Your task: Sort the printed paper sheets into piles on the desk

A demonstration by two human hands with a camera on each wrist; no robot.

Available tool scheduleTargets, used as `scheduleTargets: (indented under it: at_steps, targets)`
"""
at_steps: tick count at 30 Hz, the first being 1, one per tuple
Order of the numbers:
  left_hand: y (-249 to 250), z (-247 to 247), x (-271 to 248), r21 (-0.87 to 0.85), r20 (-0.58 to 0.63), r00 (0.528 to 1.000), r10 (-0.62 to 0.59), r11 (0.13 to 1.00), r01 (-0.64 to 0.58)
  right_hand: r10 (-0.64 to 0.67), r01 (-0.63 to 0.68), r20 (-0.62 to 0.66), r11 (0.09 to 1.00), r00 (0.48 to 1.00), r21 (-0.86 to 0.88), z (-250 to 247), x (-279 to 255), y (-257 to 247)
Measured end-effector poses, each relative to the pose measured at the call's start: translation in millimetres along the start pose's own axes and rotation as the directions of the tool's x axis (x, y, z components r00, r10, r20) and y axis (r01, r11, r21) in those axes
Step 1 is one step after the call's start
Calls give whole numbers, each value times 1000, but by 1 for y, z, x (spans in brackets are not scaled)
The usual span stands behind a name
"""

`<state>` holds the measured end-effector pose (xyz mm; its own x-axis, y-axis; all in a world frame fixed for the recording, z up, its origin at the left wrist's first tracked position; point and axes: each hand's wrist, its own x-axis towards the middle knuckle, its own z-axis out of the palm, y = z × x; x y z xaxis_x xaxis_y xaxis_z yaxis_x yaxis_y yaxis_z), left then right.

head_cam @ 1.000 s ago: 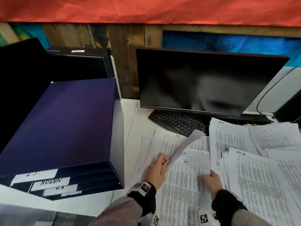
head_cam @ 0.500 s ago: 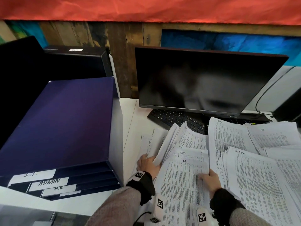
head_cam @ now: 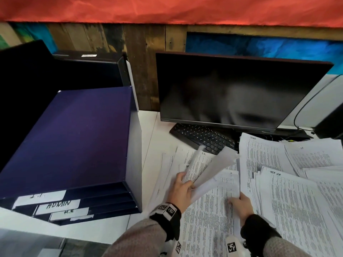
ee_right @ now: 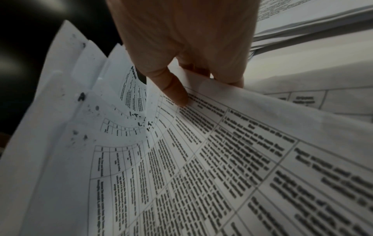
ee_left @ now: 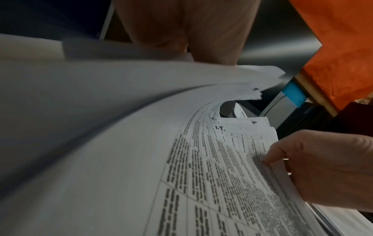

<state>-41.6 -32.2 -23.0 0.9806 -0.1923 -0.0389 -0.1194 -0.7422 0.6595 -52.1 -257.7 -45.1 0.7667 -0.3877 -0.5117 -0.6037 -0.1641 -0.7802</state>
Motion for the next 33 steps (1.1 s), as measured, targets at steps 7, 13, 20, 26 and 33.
scheduleTargets:
  at_steps: [7, 13, 20, 26, 33]
  targets:
    - [5, -3, 2, 143, -26, 975, 221, 966, -215, 11, -11, 12, 1000, 1000, 12, -1, 1, 1]
    - [8, -2, -4, 225, 64, 873, 484, 845, -485, -8, 8, -25, 1000, 1000, 19, 0, -5, -5]
    - [32, -75, 17, 298, -291, 871, 396, 903, -311, -9, 4, 38, 993, 999, 117, -7, -13, -10]
    - [78, -152, 21, 231, -613, 680, 402, 915, -332, -22, -2, 91, 969, 996, 246, -15, -24, -17]
    - [81, -155, 27, -429, -645, 757, -110, 871, -239, -23, -46, 145, 889, 989, 456, -37, -26, -27]
